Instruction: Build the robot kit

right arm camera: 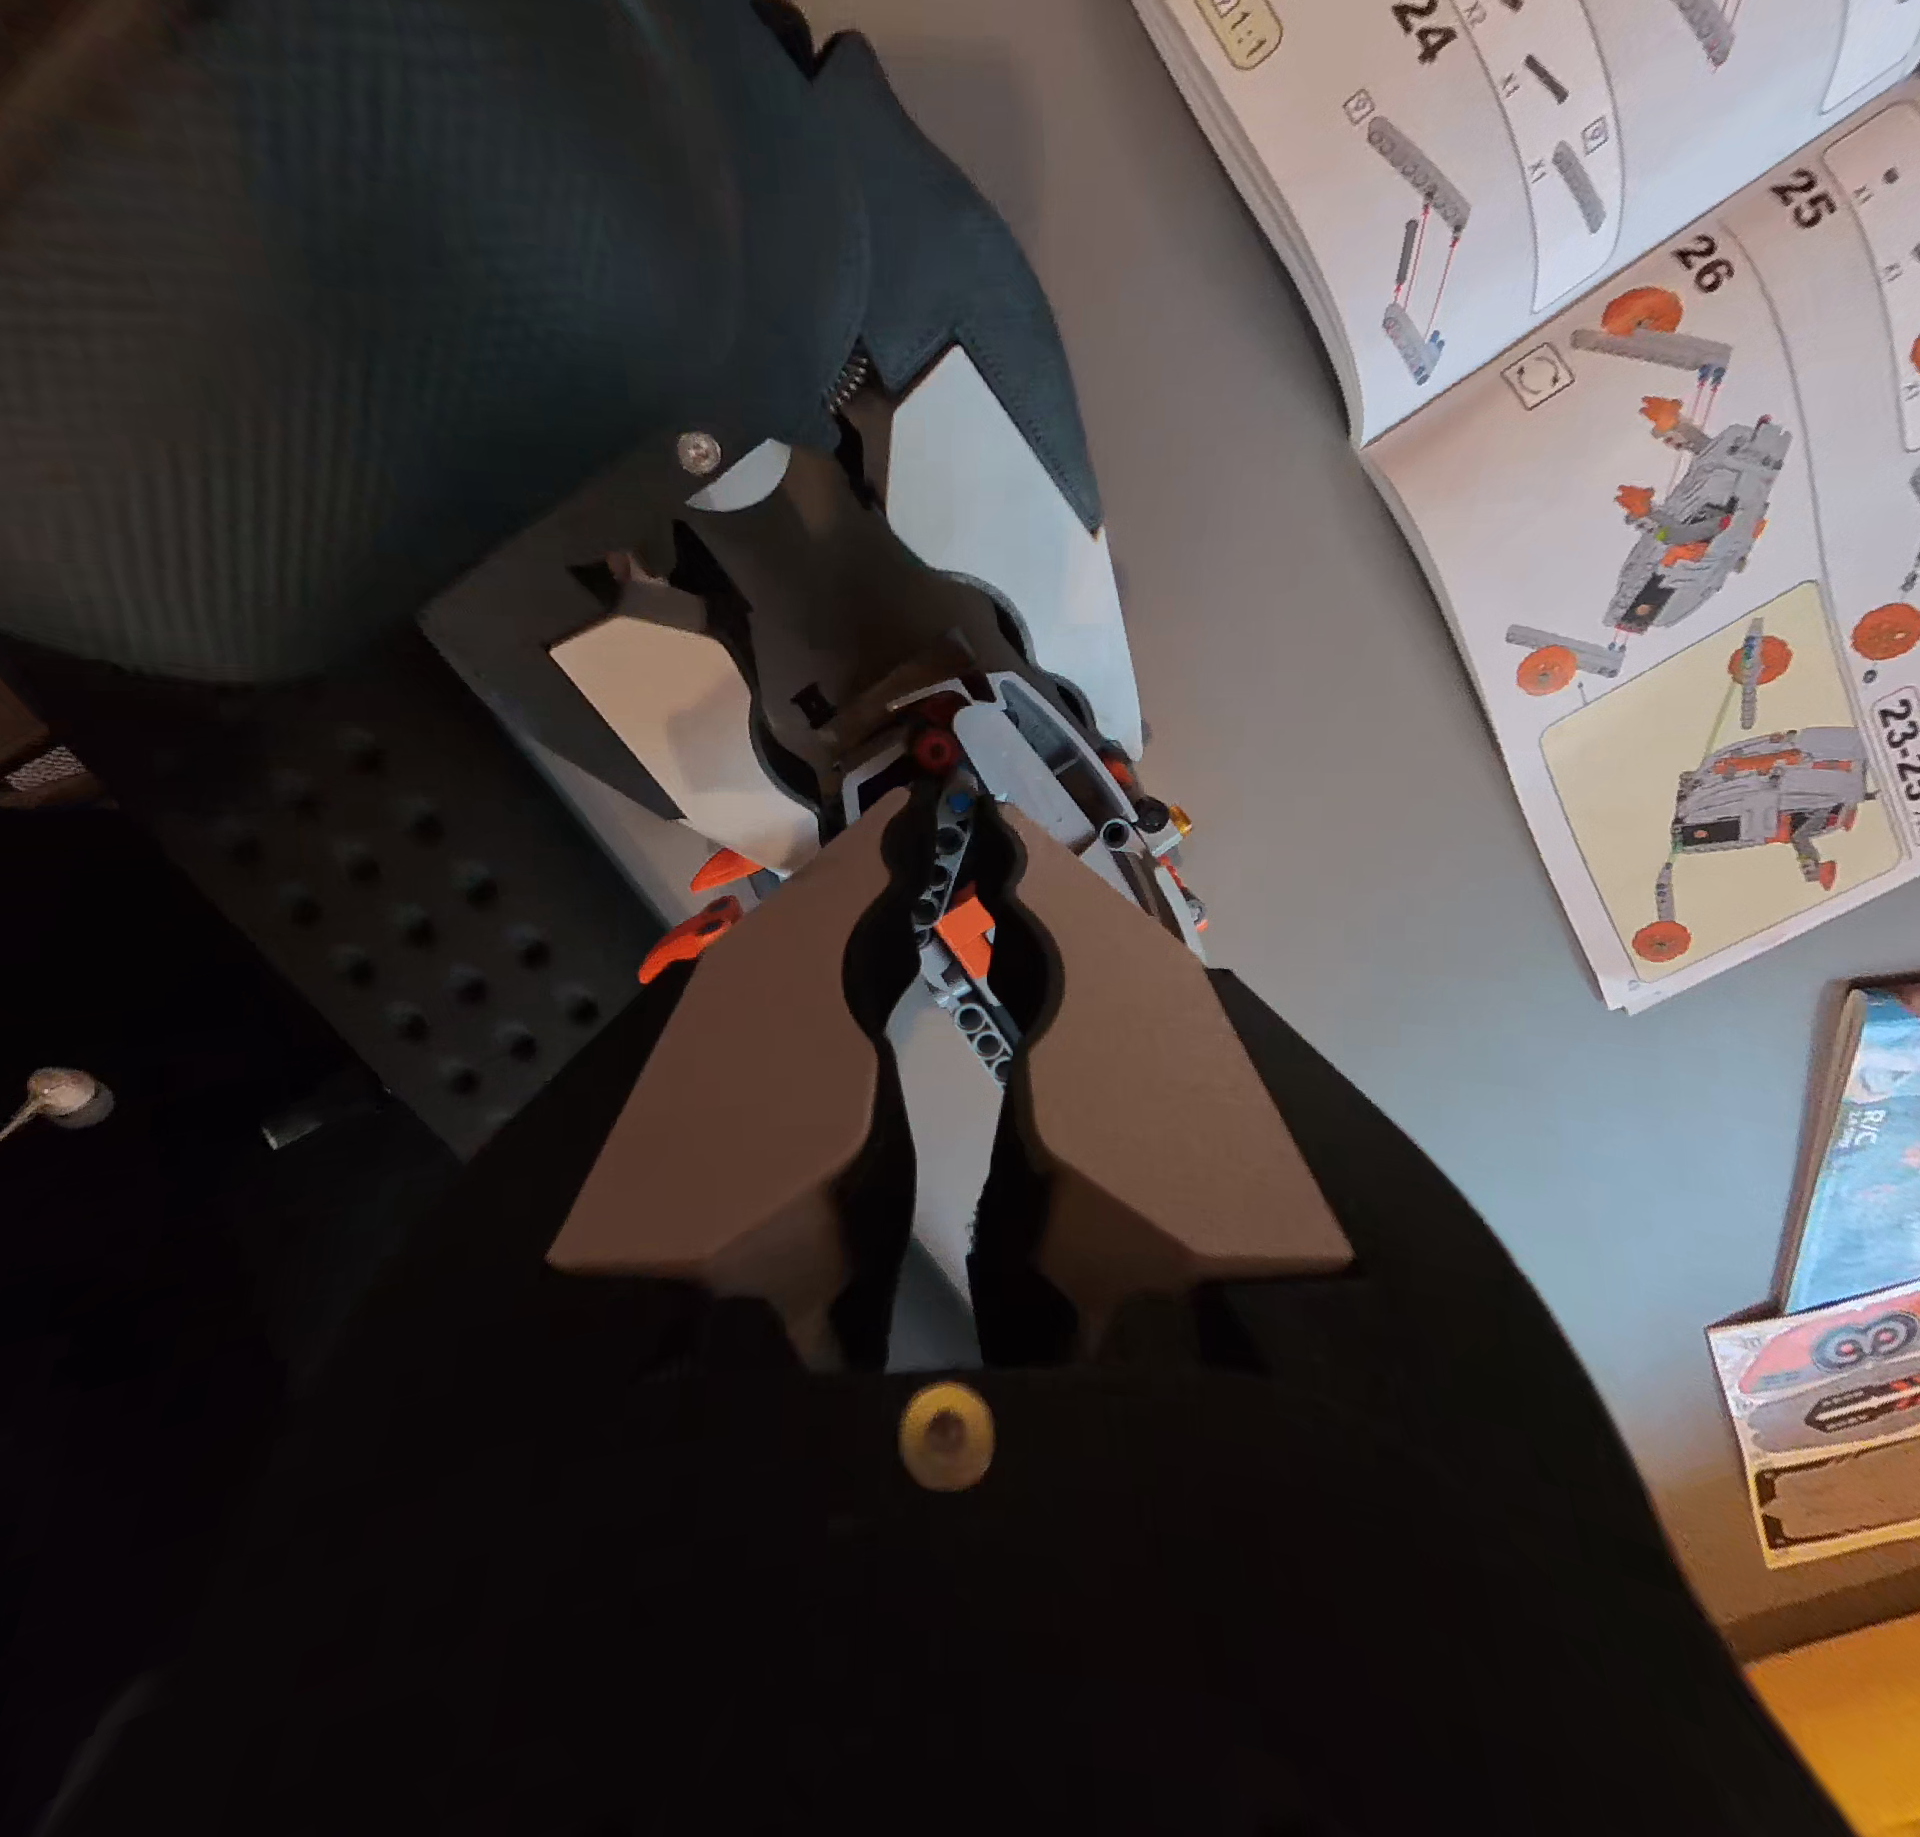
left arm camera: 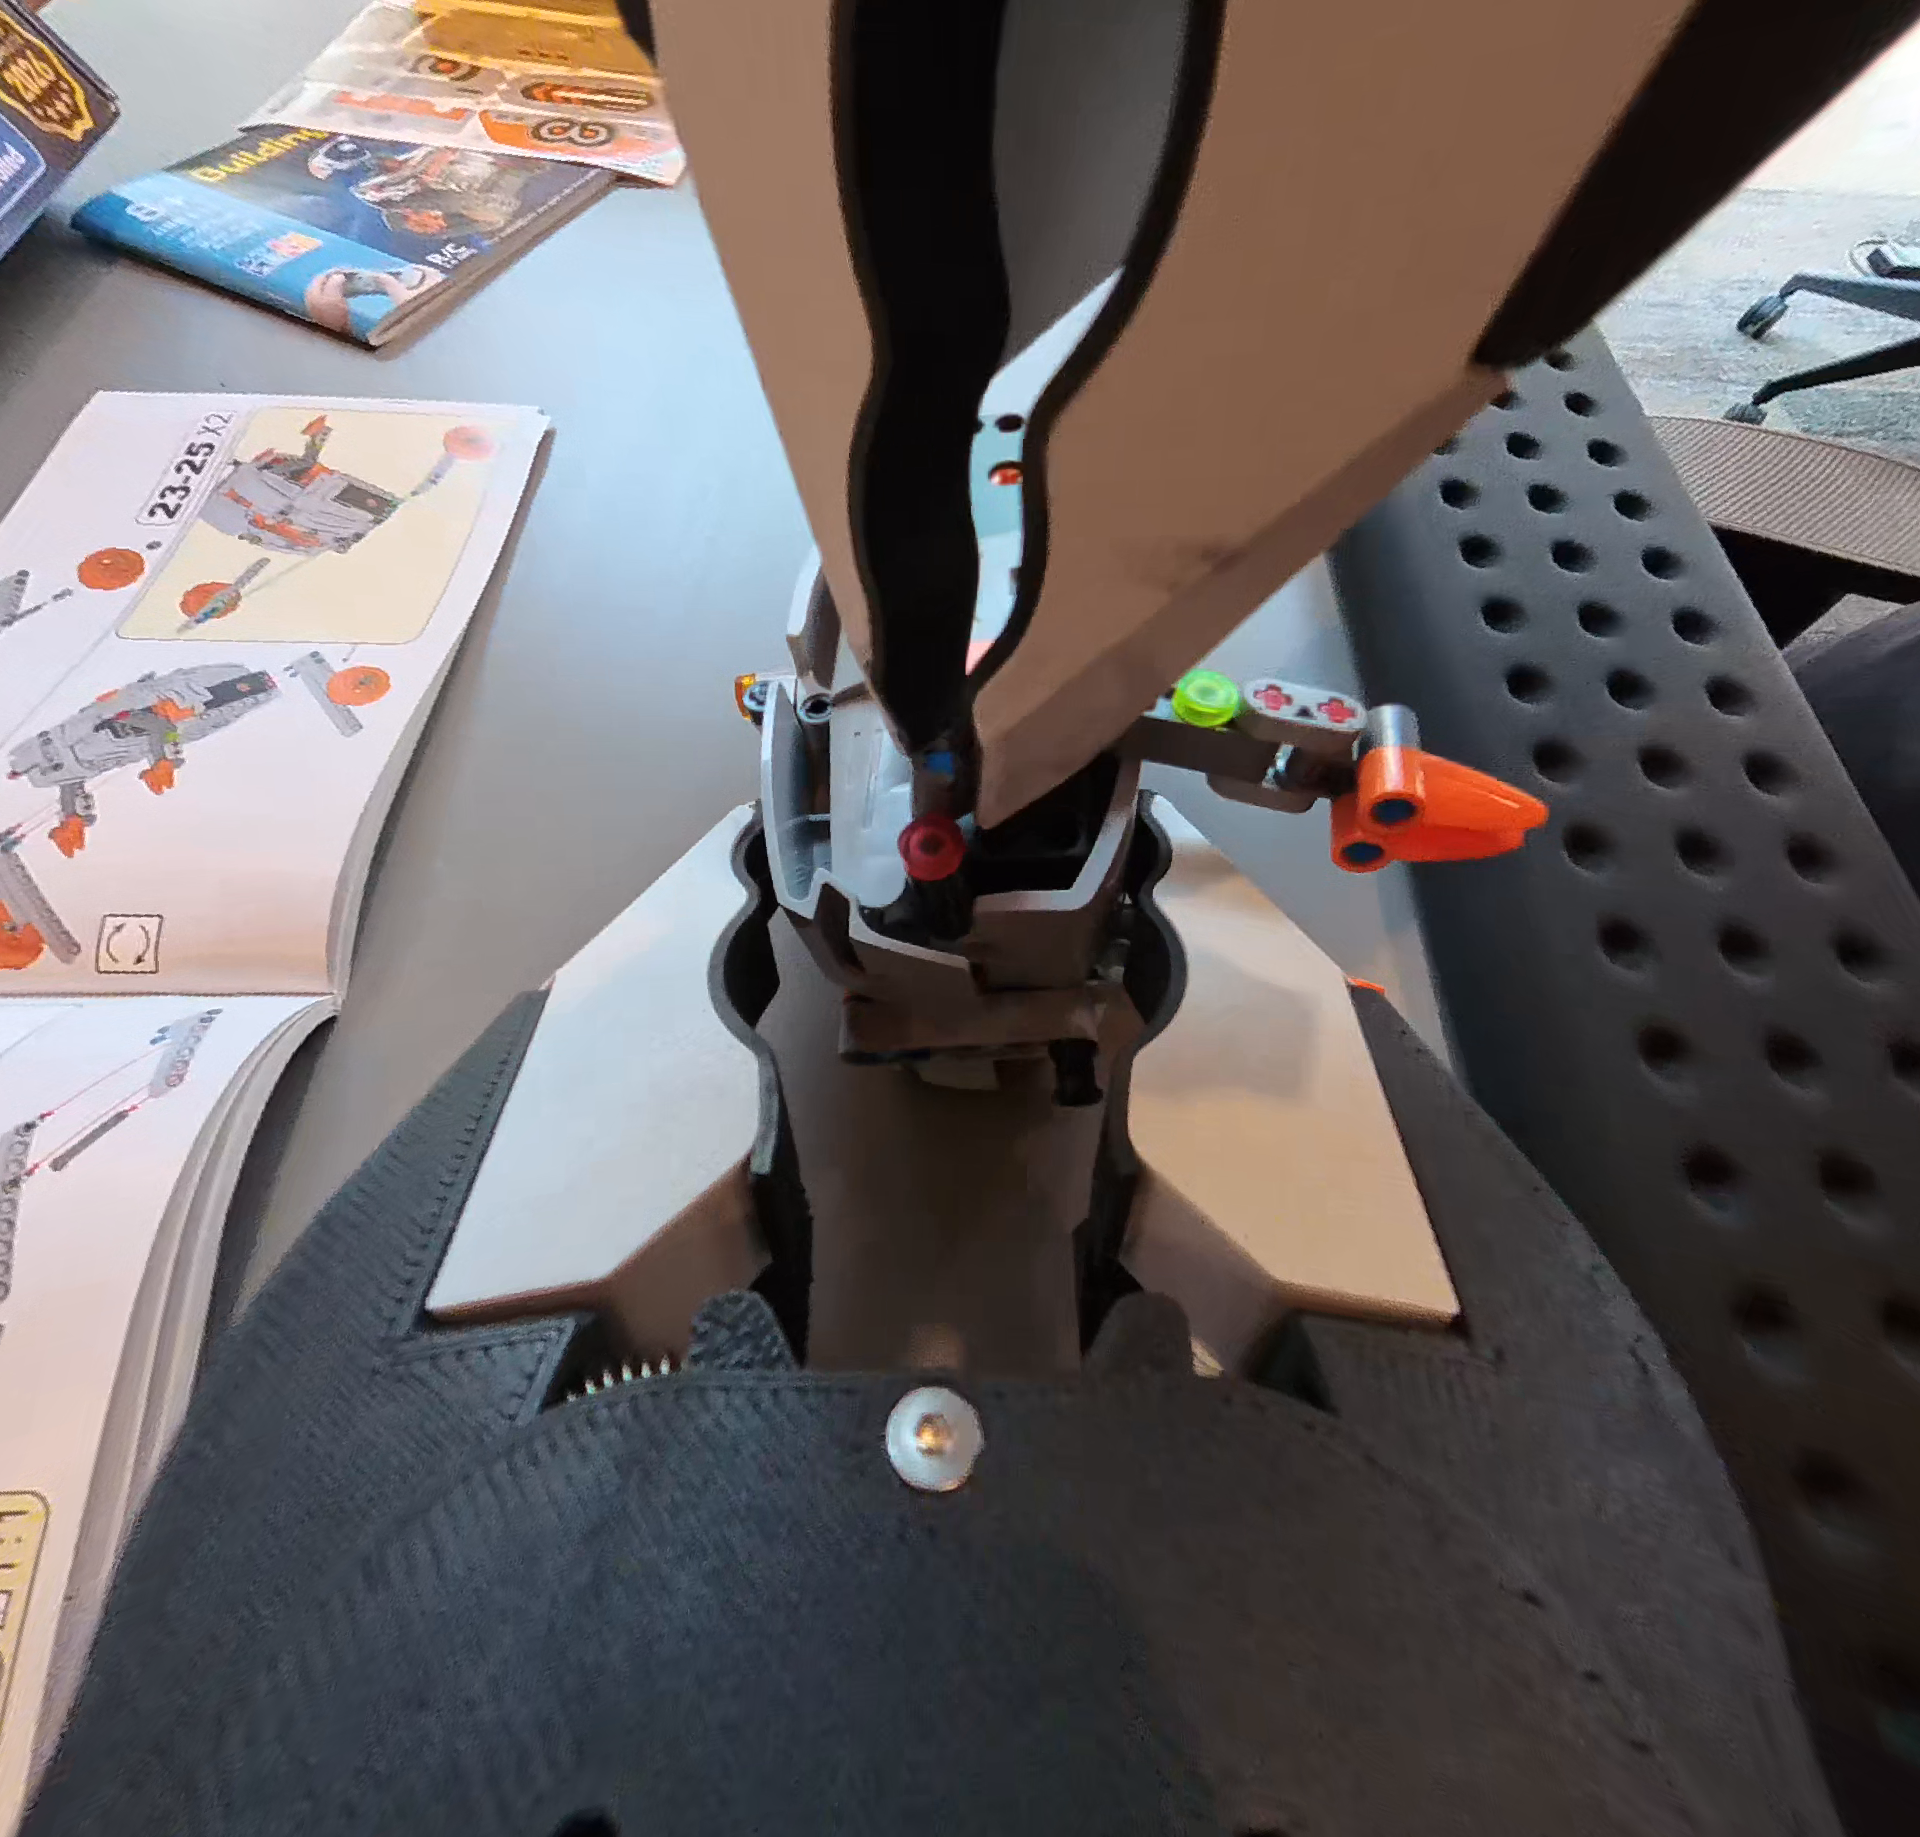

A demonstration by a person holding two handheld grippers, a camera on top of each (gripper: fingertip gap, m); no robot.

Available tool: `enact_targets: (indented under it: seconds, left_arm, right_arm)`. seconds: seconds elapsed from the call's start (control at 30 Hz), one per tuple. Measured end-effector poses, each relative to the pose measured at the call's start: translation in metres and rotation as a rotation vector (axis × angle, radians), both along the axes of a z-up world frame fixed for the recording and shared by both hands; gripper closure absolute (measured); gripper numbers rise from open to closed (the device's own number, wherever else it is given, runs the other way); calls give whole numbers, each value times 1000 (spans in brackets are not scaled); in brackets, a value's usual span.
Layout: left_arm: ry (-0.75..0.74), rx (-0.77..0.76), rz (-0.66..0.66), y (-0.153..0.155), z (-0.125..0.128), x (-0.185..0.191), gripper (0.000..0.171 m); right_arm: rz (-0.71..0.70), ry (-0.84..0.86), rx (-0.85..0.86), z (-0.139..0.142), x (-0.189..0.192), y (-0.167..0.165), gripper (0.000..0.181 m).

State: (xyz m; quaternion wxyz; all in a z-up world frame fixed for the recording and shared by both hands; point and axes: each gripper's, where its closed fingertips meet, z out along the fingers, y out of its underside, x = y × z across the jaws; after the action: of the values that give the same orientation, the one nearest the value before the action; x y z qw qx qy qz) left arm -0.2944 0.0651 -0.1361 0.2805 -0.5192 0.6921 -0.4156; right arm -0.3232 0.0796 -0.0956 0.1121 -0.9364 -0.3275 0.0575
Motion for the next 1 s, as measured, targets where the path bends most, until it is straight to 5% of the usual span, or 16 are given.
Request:
enact_targets:
  seconds: [0.3,0.6,1.0]
  left_arm:
    - [-3,24,17,1,0,1,106]
    - [-3,22,19,0,-1,1,105]
    - [-5,28,18,0,-1,1,105]
  right_arm:
    - [-48,67,-26,0,-1,2,175]
    - [-107,303,323,3,-2,3,174]
    - [-102,283,469,5,-3,3,175]
